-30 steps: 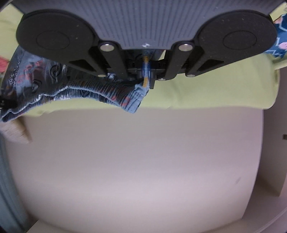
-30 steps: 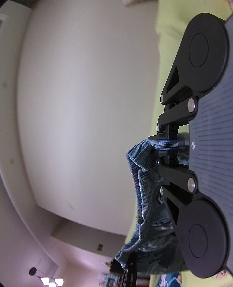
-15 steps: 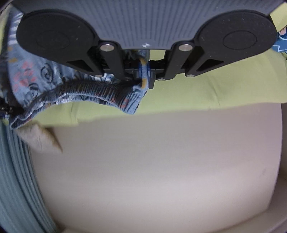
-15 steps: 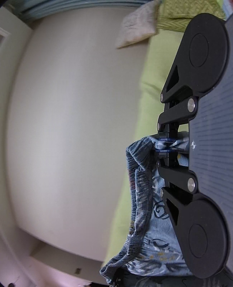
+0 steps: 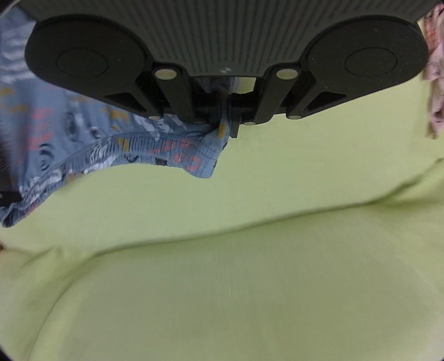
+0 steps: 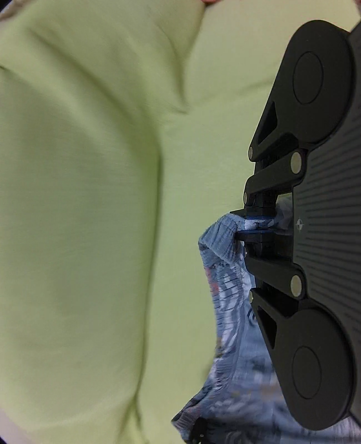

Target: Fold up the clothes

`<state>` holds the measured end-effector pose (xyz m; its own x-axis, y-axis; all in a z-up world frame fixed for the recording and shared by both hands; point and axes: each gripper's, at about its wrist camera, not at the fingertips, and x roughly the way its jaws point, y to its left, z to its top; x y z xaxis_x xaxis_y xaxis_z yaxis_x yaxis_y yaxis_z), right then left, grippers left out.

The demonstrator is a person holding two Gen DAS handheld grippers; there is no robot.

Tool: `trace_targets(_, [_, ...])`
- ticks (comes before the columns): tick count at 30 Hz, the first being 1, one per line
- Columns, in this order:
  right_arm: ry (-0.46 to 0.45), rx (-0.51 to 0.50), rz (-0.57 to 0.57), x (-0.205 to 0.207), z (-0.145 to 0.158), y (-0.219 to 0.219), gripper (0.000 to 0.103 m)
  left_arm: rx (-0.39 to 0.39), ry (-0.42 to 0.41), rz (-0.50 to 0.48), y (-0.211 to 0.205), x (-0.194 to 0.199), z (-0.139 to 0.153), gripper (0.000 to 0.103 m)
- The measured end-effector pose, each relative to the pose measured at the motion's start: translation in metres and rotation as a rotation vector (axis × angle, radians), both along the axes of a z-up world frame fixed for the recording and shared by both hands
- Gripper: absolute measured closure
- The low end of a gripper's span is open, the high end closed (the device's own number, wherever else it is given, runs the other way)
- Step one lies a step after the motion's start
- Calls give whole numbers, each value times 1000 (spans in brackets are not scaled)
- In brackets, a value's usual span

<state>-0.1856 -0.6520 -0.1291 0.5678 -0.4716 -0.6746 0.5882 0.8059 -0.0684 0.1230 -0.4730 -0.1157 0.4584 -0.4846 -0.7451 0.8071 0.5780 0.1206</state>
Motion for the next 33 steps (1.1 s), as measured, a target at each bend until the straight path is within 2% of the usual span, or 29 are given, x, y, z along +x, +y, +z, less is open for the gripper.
trace_targets(4, [13,27,-2,38,-34,-33,99,14,-21,-14,-38,29,-16,98])
trace_targets(6, [5,35,-7,62,-43,-52,99,12,-49,-17,-54,43,-23,98])
trace_targets(9, [12,-4,-14,117,-44,-71,99,15,-77,-21,-78,62,-24,98])
trace_targets(10, [15,-17,-17,136,-44,-77,99,17,-81,-22,-85,68,-25,95])
trace_targets(12, [44,-19,-26,158,-50,-88,98,43,-79,-18,-95,77,-30,83])
trace_targets(14, [89,1,-27,168,-61,-96,89,87,-79,-17,-97,82,-38,72])
trace_targets(15, [108,7,-24,173,-65,-100,77,91,-87,-23,-92,81,-39,71])
trace_targets(16, [121,-43,-45,168,-64,-96,49,85,-90,-22,-80,80,-37,69])
trace_targets(17, [132,-92,-64,163,-61,-91,33,69,-82,-21,-62,81,-33,65])
trace_targets(20, [76,-174,-88,122,-40,-64,31,19,-75,-24,-2,59,-9,62])
trace_targets(23, [-37,-173,-89,55,-17,-14,29,25,-138,-79,67,8,7,63])
trace_targets(25, [-121,-117,-65,8,-9,29,28,44,-195,-134,112,-43,14,72])
trace_targets(27, [-165,-52,-16,-25,-11,72,28,58,-237,-219,149,-92,13,68])
trace_targets(28, [-167,-23,1,-37,-11,94,28,64,-233,-239,159,-113,10,62])
trace_targets(29, [-170,2,27,-44,-16,112,28,68,-220,-243,177,-136,12,61])
trace_targets(31, [-150,23,84,-57,-20,155,29,54,-189,-213,184,-153,9,63])
trace_targets(33, [-128,40,110,-66,-17,188,31,10,-111,-207,186,-171,13,67])
